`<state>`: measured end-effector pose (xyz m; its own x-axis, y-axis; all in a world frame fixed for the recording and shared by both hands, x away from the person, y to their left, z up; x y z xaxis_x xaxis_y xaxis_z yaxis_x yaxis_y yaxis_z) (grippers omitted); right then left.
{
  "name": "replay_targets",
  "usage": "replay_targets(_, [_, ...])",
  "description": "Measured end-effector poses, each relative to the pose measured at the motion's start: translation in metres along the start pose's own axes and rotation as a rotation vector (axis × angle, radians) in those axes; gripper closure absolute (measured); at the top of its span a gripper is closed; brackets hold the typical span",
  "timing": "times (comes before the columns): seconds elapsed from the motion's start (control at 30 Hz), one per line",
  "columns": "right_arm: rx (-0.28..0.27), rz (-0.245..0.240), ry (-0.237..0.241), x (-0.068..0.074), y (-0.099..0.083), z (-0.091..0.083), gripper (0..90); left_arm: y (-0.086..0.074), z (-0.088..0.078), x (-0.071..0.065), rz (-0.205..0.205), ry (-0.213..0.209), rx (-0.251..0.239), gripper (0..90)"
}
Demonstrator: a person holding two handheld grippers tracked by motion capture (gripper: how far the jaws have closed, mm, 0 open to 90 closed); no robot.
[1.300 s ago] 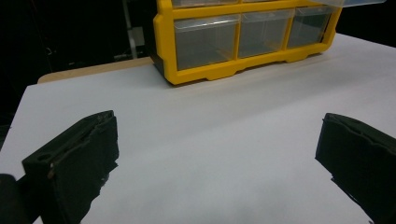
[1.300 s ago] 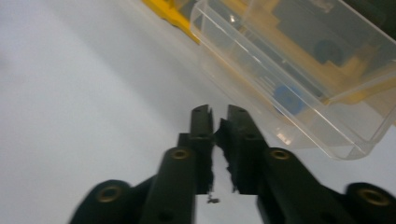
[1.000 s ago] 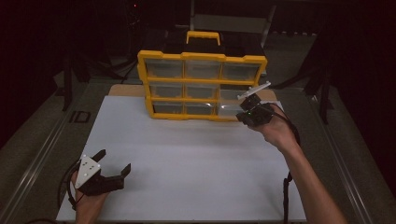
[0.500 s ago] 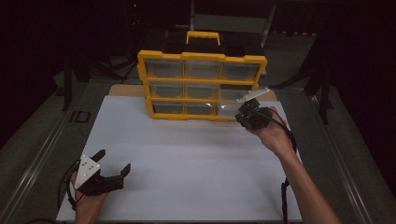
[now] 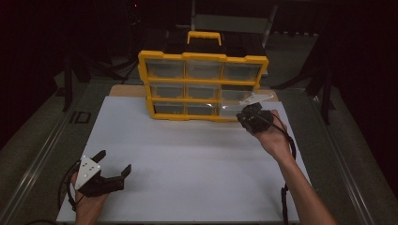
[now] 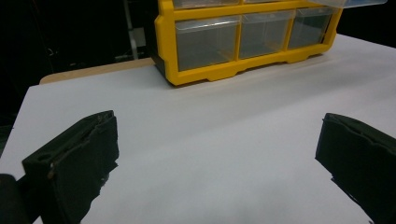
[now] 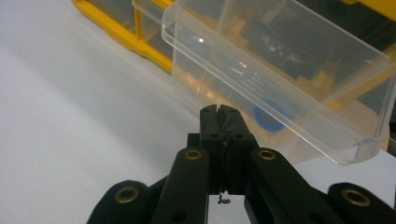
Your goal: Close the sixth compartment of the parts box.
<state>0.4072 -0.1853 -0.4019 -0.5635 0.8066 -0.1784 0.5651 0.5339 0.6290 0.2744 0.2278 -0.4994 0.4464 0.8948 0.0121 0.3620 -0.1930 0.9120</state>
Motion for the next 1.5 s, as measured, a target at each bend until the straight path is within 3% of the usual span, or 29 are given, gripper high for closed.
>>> replay_targets(0.53, [-0.06,0.013,-0.052,0.0,-0.001,0.004,89.4,0.0,0.0,0.0,0.0,0.0,0.0,0.0])
replay_targets(1.5, [-0.08,0.047,-0.071,-0.004,-0.007,0.013,89.4,0.0,0.0,0.0,0.0,-0.001,-0.001,0.0])
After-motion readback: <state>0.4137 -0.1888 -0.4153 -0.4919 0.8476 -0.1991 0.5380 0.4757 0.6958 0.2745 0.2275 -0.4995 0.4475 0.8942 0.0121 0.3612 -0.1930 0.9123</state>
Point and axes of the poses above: each handheld gripper's, and its own axes: z roughly forward along the jaws, y roughly out of its top, x roughly to its left, the point moved 6 cm from there along z, roughly forward along the jaws, and after that the axes turned 5 degrees about x, right-handed, at the moved point
